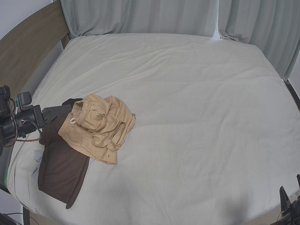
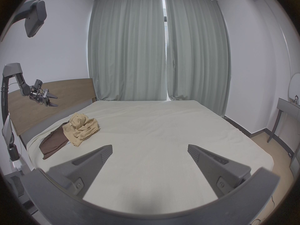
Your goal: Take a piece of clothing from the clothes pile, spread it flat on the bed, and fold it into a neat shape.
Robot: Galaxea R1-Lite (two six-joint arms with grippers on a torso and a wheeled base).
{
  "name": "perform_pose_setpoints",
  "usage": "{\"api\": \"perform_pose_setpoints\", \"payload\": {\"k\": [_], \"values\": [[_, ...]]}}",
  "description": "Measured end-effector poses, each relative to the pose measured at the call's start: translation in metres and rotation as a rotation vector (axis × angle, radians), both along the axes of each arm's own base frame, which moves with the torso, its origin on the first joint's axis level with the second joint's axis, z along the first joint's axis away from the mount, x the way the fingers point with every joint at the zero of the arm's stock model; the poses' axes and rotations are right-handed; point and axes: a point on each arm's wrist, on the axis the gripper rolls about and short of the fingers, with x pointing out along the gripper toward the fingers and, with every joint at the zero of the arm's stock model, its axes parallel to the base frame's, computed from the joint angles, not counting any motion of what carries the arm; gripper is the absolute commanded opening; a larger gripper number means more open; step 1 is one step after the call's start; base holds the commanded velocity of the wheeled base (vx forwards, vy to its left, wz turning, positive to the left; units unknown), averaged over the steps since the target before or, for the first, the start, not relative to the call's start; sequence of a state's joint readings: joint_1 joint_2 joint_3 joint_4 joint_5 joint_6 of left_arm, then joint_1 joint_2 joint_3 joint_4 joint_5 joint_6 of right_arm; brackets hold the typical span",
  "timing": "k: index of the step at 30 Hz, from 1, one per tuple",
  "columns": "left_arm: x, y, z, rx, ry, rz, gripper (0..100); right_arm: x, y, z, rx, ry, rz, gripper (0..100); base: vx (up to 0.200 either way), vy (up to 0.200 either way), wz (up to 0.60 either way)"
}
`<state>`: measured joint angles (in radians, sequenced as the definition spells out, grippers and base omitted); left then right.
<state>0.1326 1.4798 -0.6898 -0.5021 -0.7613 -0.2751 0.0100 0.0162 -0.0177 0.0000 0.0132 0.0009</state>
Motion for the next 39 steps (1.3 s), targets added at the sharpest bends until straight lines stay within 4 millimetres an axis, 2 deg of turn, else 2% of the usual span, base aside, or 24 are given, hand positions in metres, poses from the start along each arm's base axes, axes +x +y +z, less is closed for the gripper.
{"api": "perform_pose_setpoints", "payload": {"k": [15, 32, 39], "values": [[0.073, 0.008, -0.015, 0.009, 0.034, 0.005, 100, 0.000, 0.000, 0.000, 0.000, 0.000, -0.001, 100, 0.000, 0.000, 0.00], [0.138, -0.004, -0.040, 0.023, 0.057, -0.007, 100, 0.000, 0.000, 0.000, 0.001, 0.000, -0.001, 100, 0.000, 0.000, 0.00], [0.156, -0.005, -0.049, 0.026, 0.065, -0.002, 100, 0.000, 0.000, 0.000, 0.001, 0.000, -0.001, 100, 0.000, 0.000, 0.00]]}}
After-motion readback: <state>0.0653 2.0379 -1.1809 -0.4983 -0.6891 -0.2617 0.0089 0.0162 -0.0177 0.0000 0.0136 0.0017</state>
